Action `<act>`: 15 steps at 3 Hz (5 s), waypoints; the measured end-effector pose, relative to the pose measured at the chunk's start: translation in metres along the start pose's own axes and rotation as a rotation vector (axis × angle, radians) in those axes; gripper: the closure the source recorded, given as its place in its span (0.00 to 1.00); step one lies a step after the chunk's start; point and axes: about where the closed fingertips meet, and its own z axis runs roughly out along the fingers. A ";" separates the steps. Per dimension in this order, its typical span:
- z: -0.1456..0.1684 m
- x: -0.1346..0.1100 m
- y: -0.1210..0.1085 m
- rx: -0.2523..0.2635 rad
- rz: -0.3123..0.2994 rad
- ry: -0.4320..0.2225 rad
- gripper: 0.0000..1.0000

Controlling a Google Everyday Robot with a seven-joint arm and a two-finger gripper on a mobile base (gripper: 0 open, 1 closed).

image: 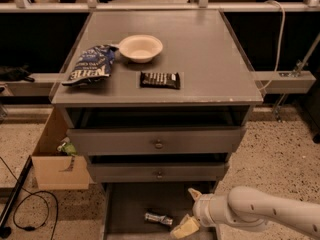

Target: Pick redbull can from bottom drawer and place on counter

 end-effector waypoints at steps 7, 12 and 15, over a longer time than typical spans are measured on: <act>0.221 0.111 -0.045 -0.052 0.037 0.066 0.00; 0.268 0.141 -0.067 0.017 -0.021 0.097 0.48; 0.268 0.141 -0.067 0.017 -0.021 0.097 1.00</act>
Offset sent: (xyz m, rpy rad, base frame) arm 0.0302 0.0080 -0.1515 -0.0463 0.0180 0.0040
